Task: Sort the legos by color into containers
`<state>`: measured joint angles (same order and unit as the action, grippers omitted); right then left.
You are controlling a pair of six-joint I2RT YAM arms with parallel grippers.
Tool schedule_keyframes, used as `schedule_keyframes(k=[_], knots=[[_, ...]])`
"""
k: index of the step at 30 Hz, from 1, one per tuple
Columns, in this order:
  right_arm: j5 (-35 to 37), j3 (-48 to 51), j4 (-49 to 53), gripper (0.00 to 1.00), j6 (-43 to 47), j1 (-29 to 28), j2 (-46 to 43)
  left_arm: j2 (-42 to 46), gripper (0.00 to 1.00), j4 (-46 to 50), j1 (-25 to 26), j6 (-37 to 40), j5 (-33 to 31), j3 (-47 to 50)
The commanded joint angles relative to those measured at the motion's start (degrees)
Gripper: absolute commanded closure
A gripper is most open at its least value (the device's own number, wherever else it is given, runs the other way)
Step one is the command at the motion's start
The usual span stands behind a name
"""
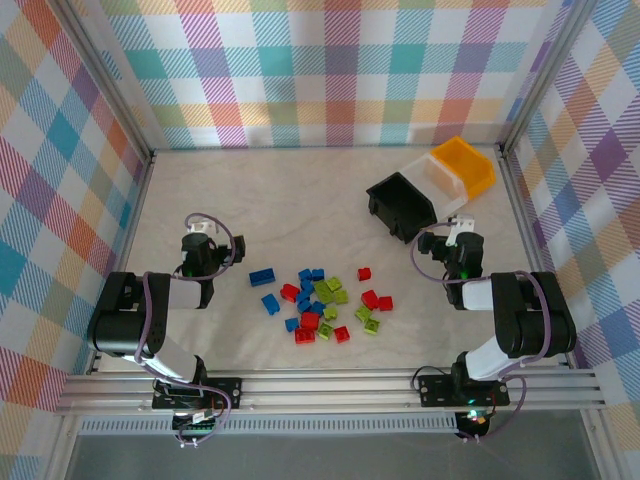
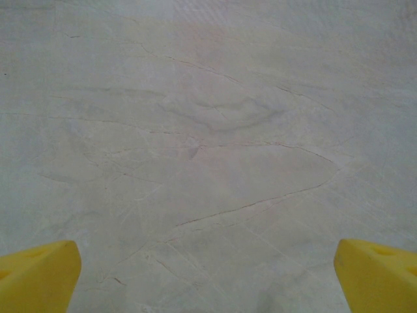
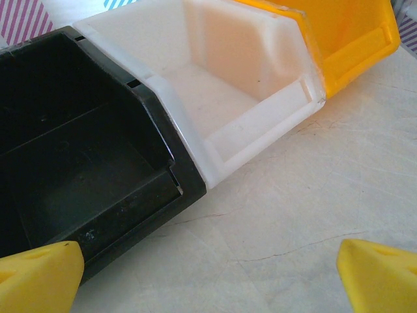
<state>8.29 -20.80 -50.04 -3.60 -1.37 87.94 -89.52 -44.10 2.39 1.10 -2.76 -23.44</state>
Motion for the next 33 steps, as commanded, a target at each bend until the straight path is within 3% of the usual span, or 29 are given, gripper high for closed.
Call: schedule_keyframes(k=[1,20,23,26,31,33], knots=[[-0.12,-1.00,-0.72,0.00,0.51,-0.06,-0.14,-0.15,0.00,-1.08,0.61,0.63,0.48,-1.17],[-0.57,-0.89,-0.93,0.00,0.38,0.16,-0.26,0.35,0.00,-1.01,0.61,0.43,-0.16,-1.32],[-0.23,0.67,-1.84,0.00,0.82,-0.13,-2.51,4.57,0.00,12.39,0.65,-0.73,-2.95,-6.92],[2.69,1.77,-3.67,0.00,2.64,-2.28,-4.03,7.28,0.00,18.18,0.60,-0.13,-1.23,-9.30],[2.44,-6.76,16.71,0.00,3.37,-2.86,-8.97,13.15,0.00,18.81,0.61,-3.70,-3.30,-8.67],[8.27,-8.01,18.48,0.00,2.88,-4.35,-9.01,14.47,0.00,18.81,0.56,-6.92,-3.05,-9.52]])
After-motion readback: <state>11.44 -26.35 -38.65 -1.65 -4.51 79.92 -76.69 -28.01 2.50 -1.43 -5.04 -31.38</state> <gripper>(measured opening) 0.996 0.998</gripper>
